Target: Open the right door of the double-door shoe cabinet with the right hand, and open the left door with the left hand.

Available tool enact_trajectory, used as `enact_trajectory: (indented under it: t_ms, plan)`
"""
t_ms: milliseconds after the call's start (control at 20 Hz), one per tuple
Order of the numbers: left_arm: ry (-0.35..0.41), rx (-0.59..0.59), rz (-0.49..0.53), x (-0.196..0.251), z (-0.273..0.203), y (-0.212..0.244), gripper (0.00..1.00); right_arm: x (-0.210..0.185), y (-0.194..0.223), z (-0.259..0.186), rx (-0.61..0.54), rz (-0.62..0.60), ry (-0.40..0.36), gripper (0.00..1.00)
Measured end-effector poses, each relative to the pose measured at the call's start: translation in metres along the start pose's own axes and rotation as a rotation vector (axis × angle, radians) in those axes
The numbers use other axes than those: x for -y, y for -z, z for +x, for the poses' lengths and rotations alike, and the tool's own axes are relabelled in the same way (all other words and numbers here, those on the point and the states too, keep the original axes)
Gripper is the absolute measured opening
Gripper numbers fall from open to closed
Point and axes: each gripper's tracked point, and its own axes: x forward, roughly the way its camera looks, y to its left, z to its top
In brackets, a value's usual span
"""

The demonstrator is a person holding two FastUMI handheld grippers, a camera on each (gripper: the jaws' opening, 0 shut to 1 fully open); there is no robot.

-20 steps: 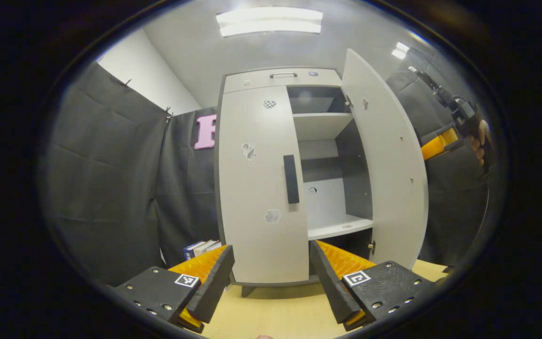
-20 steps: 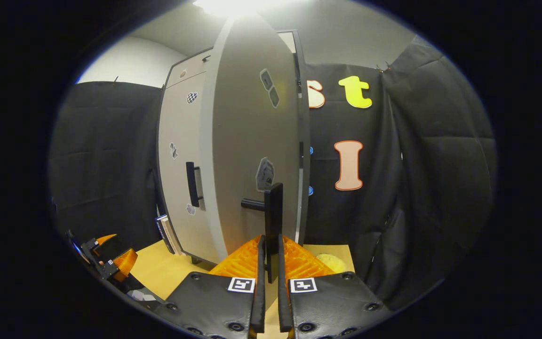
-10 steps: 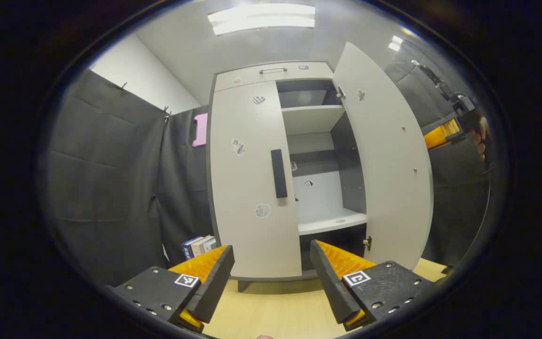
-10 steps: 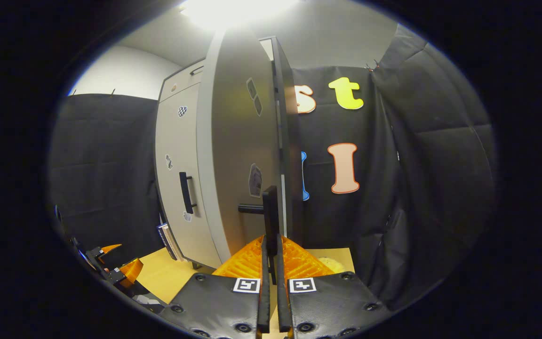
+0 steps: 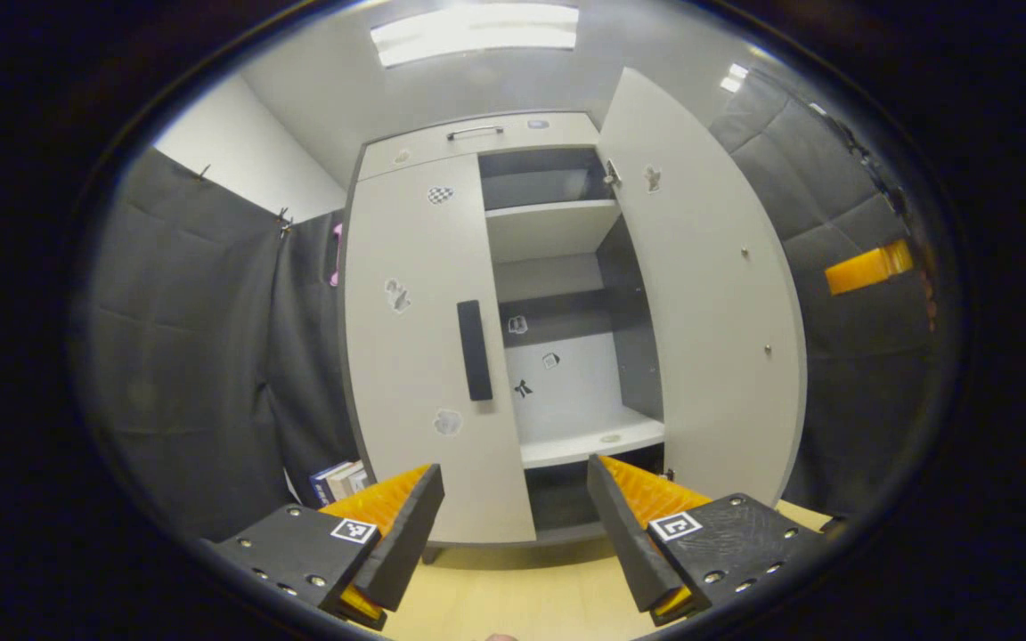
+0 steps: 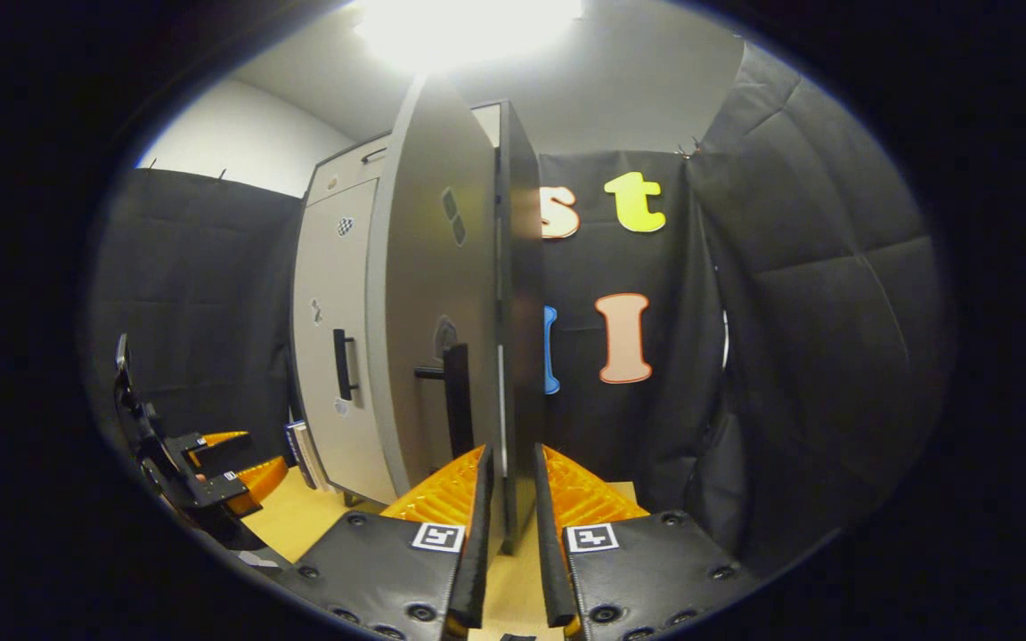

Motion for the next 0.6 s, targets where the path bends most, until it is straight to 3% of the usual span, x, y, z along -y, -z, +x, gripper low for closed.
enact_trajectory:
  t_ms: [100, 250, 450, 600]
  plan:
    - [-0.002, 0.014, -0.011, -0.003, 0.021, -0.011, 0.96, 0.013, 0.010, -0.002, -0.009, 0.010, 0.044, 0.31]
    - [-0.003, 0.034, -0.018, -0.012, 0.053, -0.025, 0.96, 0.035, 0.024, -0.011, -0.024, 0.015, 0.137, 0.99]
    - [-0.034, 0.052, -0.011, -0.039, 0.106, -0.039, 0.95, 0.053, 0.038, -0.019, -0.040, 0.006, 0.259, 0.92]
    - [-0.040, 0.065, -0.021, -0.053, 0.137, -0.050, 0.95, 0.064, 0.047, -0.024, -0.053, 0.024, 0.331, 0.96]
